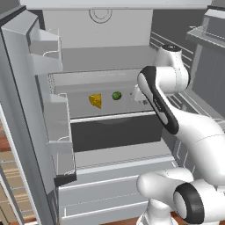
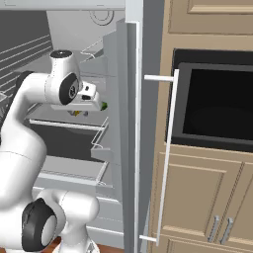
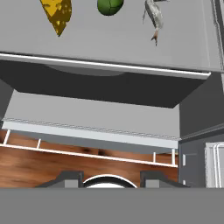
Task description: Take the cheese, fish, and avocado from the fridge and place them on the plate on the dining counter to create an appetizer plate.
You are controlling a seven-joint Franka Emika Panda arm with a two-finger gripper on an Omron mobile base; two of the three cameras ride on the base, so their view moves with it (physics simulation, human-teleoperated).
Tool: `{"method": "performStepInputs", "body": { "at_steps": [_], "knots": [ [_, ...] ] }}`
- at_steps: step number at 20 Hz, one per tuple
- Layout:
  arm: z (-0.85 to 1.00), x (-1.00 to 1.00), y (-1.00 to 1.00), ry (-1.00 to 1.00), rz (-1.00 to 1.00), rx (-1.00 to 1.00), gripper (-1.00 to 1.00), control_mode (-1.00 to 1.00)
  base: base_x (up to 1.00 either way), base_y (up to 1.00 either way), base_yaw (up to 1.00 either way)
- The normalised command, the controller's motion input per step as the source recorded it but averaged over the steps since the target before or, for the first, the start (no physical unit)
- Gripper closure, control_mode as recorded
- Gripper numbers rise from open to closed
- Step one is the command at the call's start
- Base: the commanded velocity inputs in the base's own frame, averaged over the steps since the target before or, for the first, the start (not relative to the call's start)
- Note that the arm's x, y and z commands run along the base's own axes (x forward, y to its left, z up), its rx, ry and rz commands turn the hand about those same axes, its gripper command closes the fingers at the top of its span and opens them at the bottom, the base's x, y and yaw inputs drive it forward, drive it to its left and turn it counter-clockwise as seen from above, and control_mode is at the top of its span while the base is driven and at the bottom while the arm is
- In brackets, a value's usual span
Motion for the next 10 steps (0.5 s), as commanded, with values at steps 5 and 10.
{"method": "performStepInputs", "body": {
  "at_steps": [5,10],
  "knots": [
    [0.00,0.00,0.10,0.00,0.00,0.00,-1.00,-1.00,0.00,0.00,0.00],
    [-0.03,0.00,0.44,-0.13,0.00,0.00,-1.00,-1.00,0.00,0.00,0.00]
  ]
}}
